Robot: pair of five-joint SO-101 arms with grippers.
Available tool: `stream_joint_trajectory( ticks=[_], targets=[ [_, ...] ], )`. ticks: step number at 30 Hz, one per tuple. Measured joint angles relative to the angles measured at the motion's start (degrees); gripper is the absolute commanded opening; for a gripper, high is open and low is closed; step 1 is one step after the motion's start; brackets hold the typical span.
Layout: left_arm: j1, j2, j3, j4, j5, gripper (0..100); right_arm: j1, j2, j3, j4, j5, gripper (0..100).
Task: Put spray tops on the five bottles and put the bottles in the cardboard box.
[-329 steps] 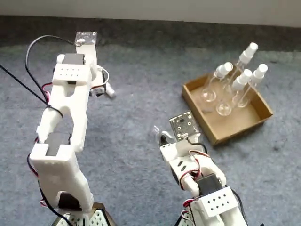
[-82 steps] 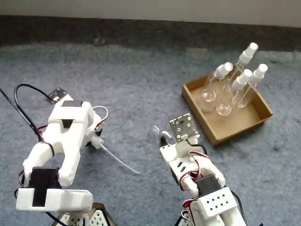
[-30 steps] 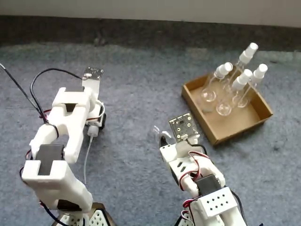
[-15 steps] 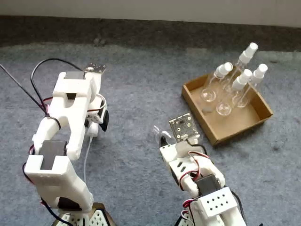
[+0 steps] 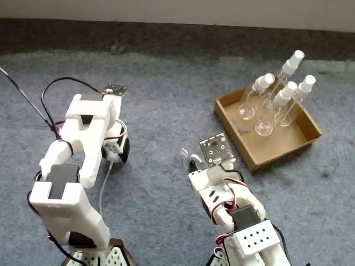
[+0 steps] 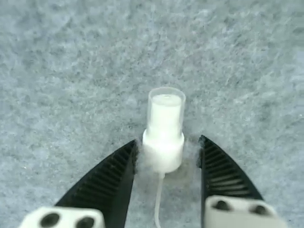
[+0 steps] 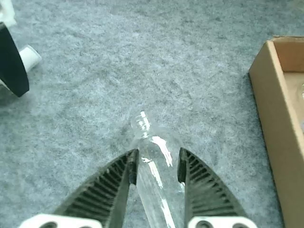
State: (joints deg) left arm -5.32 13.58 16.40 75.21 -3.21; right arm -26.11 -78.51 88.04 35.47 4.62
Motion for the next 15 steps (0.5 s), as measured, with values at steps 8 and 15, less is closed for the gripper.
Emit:
stream_joint_trajectory(
  ticks=[8,15],
  targets=[
    [-0.3,0.0,0.6,-3.3,0.0,7,0.0,0.0,0.0,0.0,0.0,10.9],
    [-0.3,0.0,0.6,-3.9,0.0,4,0.0,0.0,0.0,0.0,2.5,10.9]
  ],
)
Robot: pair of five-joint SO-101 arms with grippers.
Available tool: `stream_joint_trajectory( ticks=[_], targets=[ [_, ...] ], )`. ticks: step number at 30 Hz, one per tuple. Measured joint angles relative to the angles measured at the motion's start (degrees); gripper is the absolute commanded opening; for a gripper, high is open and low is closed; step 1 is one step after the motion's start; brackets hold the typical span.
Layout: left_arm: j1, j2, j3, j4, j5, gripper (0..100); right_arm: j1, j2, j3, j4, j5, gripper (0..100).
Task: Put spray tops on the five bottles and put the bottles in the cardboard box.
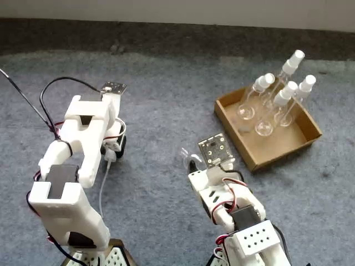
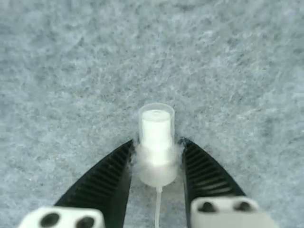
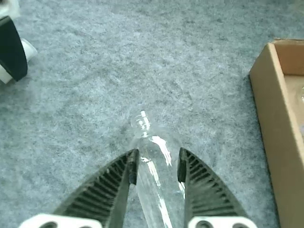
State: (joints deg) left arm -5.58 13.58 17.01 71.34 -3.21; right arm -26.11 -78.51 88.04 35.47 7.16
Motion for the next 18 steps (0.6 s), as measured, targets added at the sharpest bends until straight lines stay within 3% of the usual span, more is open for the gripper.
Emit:
stream_joint_trajectory(
  ticks=[9,18],
  targets=[
    [0.0,0.0,0.0,0.0,0.0,4,0.0,0.0,0.0,0.2,2.1,10.9],
    [0.0,-6.1,0.1,2.6,0.0,3,0.1,-0.1,-8.8,16.0,7.3,11.0]
  ],
)
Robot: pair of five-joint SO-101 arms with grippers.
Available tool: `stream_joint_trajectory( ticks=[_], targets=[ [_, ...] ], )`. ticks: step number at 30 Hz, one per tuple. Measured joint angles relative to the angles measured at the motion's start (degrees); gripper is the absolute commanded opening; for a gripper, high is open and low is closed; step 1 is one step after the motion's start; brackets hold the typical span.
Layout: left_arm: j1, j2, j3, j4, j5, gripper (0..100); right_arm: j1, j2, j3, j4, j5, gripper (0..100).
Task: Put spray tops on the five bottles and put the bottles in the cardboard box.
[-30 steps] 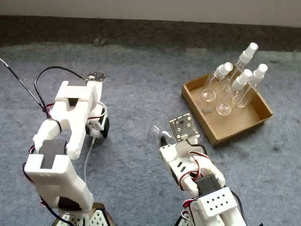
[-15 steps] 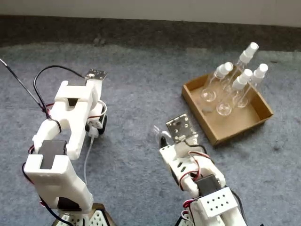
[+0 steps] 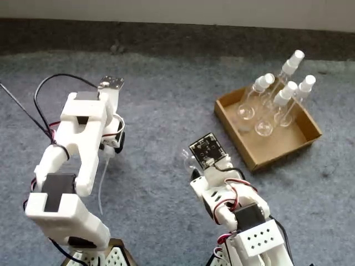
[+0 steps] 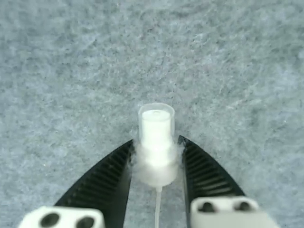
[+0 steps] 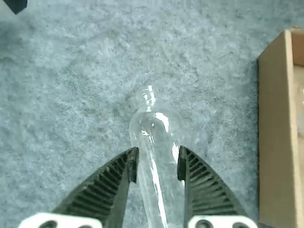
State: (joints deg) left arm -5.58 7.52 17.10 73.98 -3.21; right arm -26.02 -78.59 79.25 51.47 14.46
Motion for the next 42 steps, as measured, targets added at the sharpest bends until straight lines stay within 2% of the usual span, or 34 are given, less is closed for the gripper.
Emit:
stream_joint_trajectory(
  ticks=[6,11,14,20,26,29,33,37,42],
  targets=[
    [0.0,-9.3,0.0,5.6,0.1,0,-0.1,0.1,-6.3,9.0,4.4,11.0],
    [0.0,-17.8,5.3,6.2,5.9,0,0.7,2.7,-15.9,16.9,8.0,11.0],
    [0.0,-23.1,10.6,3.8,6.3,0,2.2,10.7,-22.9,20.1,8.6,11.0],
    [0.0,-34.5,24.3,-7.2,6.7,0,2.9,32.9,-38.7,25.8,10.0,12.1],
    [0.0,-45.9,33.2,-12.5,6.7,0,2.9,56.4,-55.7,36.9,20.7,28.2],
    [0.0,-49.6,34.9,-12.6,6.7,0,2.9,64.2,-62.6,42.1,25.5,31.1],
    [0.0,-51.3,36.0,-12.9,6.7,0,2.7,69.7,-67.4,43.2,27.3,31.4],
    [0.0,-51.4,36.0,-12.9,6.7,0,-1.9,73.3,-68.1,43.4,27.6,31.7],
    [0.0,-51.4,36.0,-12.9,6.7,0,-5.8,78.1,-68.1,41.3,27.6,39.4]
  ],
)
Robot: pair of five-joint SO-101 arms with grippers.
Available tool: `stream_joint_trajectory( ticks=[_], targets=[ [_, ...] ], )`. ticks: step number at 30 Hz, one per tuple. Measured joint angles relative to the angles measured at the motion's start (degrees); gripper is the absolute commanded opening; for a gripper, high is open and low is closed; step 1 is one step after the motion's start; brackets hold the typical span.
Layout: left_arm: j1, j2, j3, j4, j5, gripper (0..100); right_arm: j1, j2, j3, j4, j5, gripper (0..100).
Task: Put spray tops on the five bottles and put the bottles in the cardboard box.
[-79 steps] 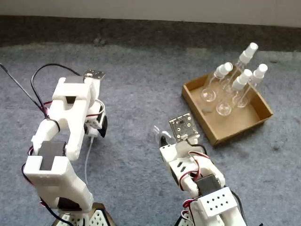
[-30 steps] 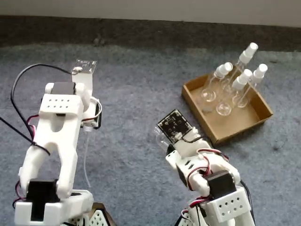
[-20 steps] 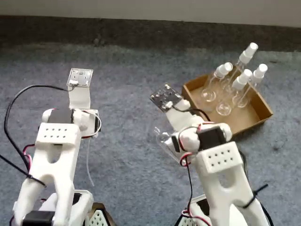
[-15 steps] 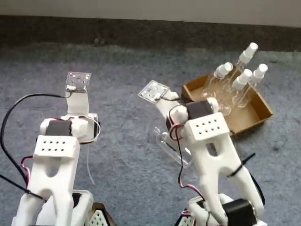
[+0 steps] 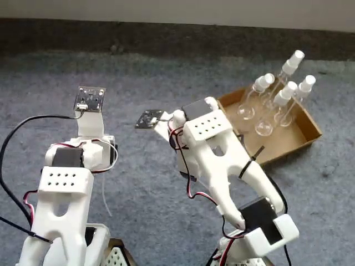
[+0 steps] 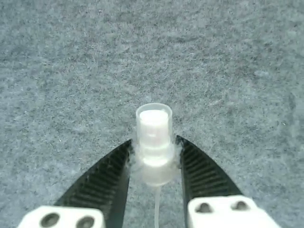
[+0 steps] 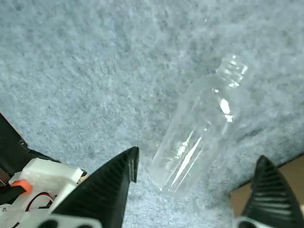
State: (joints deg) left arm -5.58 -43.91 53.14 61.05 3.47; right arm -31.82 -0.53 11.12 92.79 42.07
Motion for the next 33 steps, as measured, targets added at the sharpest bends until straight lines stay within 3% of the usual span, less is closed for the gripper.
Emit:
stream_joint_trajectory(
  ticks=[14,23,33],
  targets=[
    [0.0,0.0,0.0,0.0,0.0,0,-0.1,4.5,10.5,-6.6,2.6,38.7],
    [0.0,0.0,0.0,0.0,0.0,1,0.0,4.5,11.3,-6.9,2.6,14.0],
    [0.0,0.0,0.0,0.0,0.0,1,1.3,3.9,7.6,-4.2,2.2,12.9]
  ],
)
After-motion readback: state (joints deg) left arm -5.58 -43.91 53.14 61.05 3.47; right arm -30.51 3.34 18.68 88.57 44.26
